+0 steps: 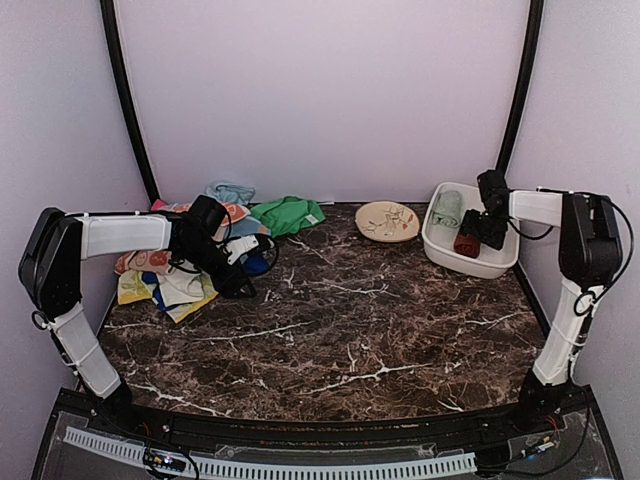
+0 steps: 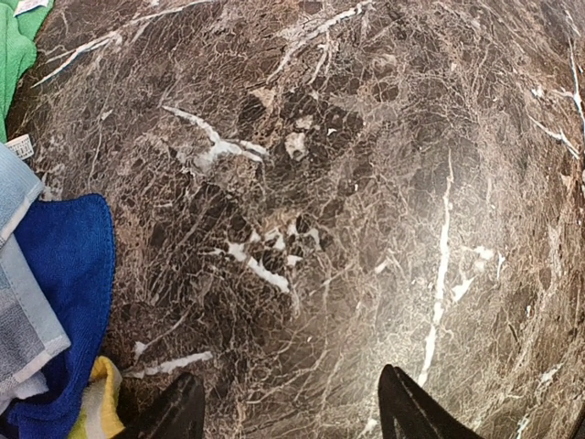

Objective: Roll the towels
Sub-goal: Place the towel in the storage box, then adjust the towel in the storage box.

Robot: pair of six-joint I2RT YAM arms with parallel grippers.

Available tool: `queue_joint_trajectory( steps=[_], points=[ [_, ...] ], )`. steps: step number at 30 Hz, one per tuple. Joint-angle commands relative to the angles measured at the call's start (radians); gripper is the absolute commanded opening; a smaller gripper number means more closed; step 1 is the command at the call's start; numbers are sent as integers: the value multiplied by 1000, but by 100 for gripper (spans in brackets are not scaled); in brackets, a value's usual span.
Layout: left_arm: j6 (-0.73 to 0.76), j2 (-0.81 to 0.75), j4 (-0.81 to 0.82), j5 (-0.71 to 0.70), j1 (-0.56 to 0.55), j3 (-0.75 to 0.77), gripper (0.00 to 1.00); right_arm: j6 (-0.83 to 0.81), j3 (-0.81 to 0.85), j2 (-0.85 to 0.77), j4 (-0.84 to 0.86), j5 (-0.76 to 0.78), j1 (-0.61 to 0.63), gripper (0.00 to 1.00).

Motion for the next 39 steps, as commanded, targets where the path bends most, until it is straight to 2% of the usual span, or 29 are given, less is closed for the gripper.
queue_joint_trajectory(
  steps=[1,4,9,11,18,26,32,39],
  points=[
    [-7,-32,-6,7,5,-12,67,40,-43,-61,4,-47,-3,76],
    [-7,-32,-6,6,6,-10,67,81,-111,-89,35,-83,1,70],
    [-5,-28,-13,0,6,0,67,124,-132,-73,50,-98,1,49],
    [-4,-28,-17,-3,5,7,67,137,-126,-51,45,-86,0,44],
    [-2,-37,-25,-13,5,6,67,181,-84,-15,42,75,-5,43],
    [-7,-39,-20,-19,6,-4,66,136,59,62,-70,273,-20,45],
    [-4,-24,-11,-18,5,-5,67,105,83,81,-58,278,-45,46],
    [-12,-4,-12,-15,5,10,66,100,116,141,1,183,-46,44]
  ],
)
